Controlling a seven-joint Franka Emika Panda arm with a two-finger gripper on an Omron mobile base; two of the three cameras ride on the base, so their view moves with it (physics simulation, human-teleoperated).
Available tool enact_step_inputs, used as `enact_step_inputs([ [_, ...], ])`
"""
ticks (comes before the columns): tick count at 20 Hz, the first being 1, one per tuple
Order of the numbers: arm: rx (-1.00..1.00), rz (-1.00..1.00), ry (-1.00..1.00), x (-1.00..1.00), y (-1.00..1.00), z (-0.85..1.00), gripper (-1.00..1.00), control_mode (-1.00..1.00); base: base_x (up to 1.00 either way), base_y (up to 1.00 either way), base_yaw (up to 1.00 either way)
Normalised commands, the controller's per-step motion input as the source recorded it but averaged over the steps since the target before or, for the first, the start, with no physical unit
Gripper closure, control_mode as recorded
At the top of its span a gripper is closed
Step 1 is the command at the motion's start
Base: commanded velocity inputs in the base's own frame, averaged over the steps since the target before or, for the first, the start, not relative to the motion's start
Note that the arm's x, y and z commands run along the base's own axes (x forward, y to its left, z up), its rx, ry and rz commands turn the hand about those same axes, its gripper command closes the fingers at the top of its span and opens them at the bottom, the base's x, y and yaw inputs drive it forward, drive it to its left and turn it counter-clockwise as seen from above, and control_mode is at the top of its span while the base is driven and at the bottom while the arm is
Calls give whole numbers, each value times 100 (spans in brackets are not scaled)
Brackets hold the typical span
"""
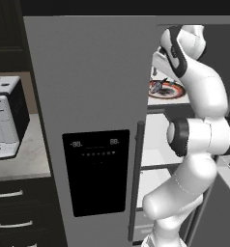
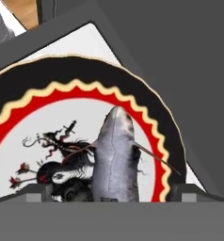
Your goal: Retrieve the fish from the fridge and place it on the saucepan with marinade on the stove.
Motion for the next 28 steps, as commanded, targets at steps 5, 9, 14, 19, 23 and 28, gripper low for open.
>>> enact_step_inputs([
  [5, -6, 12, -6, 0, 0, -34, -100, -100, 0, 0, 0],
  [9, -4, 10, -8, 3, 0, -34, -100, -100, 0, 0, 0],
  [14, 0, 8, -1, 19, 0, -4, -100, -100, 0, 0, 0],
  [19, 0, 6, 0, 30, 0, 0, -100, -100, 0, 0, 0],
  [23, 0, 6, 0, 28, 0, 0, -100, -100, 0, 0, 0],
  [28, -1, 5, 0, 6, 0, -7, -100, -100, 0, 0, 0],
])
